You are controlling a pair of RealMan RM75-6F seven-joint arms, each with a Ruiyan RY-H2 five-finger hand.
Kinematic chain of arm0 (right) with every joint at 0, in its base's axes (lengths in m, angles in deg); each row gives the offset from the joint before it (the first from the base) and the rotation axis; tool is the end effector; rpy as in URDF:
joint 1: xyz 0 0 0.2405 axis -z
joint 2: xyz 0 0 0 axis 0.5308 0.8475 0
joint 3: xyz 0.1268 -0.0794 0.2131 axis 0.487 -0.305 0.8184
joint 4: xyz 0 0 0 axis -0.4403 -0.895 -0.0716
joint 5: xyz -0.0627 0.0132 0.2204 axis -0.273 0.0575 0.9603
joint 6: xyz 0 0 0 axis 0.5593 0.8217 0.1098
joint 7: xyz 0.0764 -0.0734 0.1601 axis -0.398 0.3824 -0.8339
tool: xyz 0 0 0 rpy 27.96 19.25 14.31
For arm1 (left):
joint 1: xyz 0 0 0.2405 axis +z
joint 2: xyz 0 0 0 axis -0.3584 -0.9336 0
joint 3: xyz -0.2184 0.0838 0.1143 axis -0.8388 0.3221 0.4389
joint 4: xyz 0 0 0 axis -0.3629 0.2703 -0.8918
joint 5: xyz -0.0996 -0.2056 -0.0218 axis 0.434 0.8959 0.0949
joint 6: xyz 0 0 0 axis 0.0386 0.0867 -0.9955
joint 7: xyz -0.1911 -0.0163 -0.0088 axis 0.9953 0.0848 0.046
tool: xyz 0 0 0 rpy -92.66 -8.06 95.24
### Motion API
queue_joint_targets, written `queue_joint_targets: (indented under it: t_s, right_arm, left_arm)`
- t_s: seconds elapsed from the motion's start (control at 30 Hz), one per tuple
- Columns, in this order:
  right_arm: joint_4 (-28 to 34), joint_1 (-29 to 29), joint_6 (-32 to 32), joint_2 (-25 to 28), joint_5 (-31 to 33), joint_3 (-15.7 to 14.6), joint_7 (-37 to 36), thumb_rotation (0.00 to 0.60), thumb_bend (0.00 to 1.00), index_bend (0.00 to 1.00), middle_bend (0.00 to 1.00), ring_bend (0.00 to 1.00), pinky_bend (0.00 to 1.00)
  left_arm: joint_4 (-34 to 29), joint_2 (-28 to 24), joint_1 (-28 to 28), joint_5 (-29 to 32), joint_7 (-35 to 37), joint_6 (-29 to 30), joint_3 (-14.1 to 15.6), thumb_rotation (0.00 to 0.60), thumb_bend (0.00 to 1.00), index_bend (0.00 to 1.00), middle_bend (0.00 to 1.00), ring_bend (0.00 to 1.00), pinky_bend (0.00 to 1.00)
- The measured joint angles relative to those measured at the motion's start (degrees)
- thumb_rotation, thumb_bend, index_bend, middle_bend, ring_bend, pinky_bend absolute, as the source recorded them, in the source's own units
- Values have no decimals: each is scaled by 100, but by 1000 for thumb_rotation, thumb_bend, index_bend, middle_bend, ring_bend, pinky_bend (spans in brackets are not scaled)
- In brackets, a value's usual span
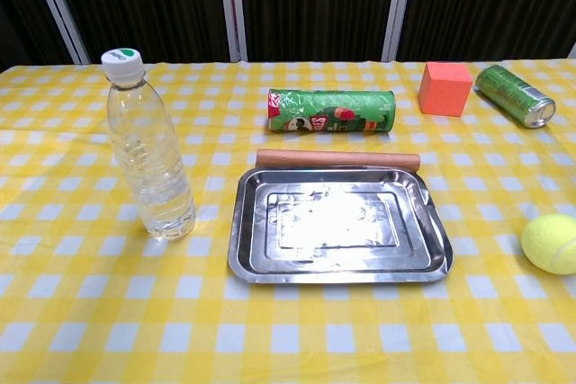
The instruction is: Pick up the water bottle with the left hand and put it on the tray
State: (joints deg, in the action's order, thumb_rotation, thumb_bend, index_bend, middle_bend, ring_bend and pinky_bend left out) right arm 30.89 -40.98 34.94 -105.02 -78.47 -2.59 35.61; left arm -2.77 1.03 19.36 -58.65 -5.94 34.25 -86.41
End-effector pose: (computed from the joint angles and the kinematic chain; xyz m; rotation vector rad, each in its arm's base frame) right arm -0.3329 -0.2642 0.1274 1.4159 -0.8799 0.9748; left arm -0.3299 0.2131 0.1694 -1.2655 -0.7835 -0.9016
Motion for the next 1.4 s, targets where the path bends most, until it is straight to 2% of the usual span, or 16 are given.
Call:
queue_joint_targets:
  t_s: [0.53,0.7,0.9,1.13,1.23,1.3,1.4]
  right_arm:
    - [117,78,51,53,7,-53,84,600,49,9,0,0,0]
    - [154,82,56,88,-6,-51,25,600,49,9,0,0,0]
    - [161,65,-21,104,-6,-60,-92,600,49,10,0,0,0]
    - [147,0,-135,108,-6,-60,-254,600,50,9,0,0,0]
    - [126,-18,-187,102,17,-59,-286,600,49,9,0,0,0]
    - [120,-25,-203,101,23,-59,-309,600,50,9,0,0,0]
    - [119,-26,-219,112,26,-66,-373,600,50,10,0,0,0]
  left_arm:
    - [5,104,-56,-76,7,-91,-46,600,277,169,113,0,3]
    - [-5,138,-113,-86,274,-256,-24,600,264,169,117,0,3]
    - [-151,75,-331,-183,1419,-834,91,600,212,165,85,0,3]
    - [-455,-31,-878,-350,4005,-1875,188,600,209,149,73,0,3]
    - [-508,58,-1084,-365,4703,-2175,160,600,207,149,72,0,3]
    - [-538,162,-1203,-345,4846,-2296,127,600,207,149,71,0,3]
    - [-554,408,-1404,-239,4655,-2508,49,600,194,149,59,0,3]
